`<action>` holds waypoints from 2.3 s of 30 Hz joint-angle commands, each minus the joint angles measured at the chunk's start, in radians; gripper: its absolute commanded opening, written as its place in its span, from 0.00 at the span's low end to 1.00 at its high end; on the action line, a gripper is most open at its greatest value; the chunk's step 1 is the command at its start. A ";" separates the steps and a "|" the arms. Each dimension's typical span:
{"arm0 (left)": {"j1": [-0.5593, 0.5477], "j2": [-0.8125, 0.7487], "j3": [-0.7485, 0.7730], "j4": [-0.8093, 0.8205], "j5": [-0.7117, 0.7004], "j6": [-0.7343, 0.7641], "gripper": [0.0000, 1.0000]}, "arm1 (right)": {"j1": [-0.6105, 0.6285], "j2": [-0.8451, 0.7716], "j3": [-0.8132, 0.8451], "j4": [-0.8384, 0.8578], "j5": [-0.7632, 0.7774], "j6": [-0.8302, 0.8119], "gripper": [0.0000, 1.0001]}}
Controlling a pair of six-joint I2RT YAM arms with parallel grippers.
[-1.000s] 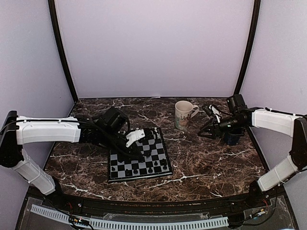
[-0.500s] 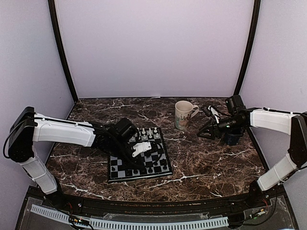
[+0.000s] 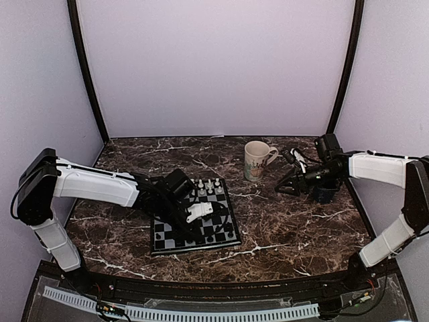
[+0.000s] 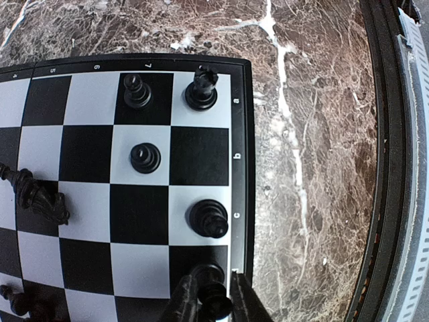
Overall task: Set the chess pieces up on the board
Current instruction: Place the king at e8, then pick up the chess pile from the chessboard.
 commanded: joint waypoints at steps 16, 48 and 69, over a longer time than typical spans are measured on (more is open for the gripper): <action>-0.006 -0.062 0.072 -0.088 -0.039 -0.003 0.49 | -0.001 0.003 0.025 0.009 -0.031 -0.005 0.49; -0.002 0.220 0.330 -0.150 -0.394 -0.531 0.46 | -0.001 -0.018 0.023 -0.005 -0.045 -0.030 0.49; 0.044 0.280 0.335 -0.118 -0.311 -0.534 0.24 | -0.001 0.003 0.038 -0.014 -0.058 -0.032 0.49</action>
